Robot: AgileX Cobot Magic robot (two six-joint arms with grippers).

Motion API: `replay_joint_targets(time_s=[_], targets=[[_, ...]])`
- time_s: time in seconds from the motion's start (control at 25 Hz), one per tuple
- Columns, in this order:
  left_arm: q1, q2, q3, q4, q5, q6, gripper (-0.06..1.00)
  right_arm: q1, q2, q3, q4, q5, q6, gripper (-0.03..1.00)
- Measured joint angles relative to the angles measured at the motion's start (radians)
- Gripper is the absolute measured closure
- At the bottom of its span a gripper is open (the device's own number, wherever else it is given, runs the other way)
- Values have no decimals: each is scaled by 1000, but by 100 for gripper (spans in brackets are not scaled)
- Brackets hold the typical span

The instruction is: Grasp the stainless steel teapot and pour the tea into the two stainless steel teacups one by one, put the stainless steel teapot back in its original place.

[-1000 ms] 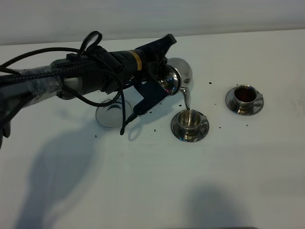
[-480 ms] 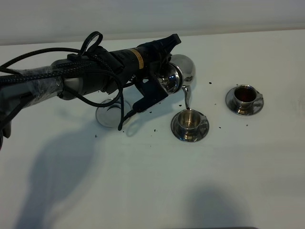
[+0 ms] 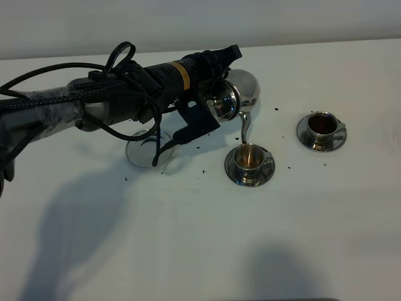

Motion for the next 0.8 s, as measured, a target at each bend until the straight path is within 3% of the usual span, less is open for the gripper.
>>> replay_joint_targets(time_s=[0.8], targets=[[0, 0, 0, 30, -80, 21, 72, 0, 0, 0, 0, 0, 0, 66]])
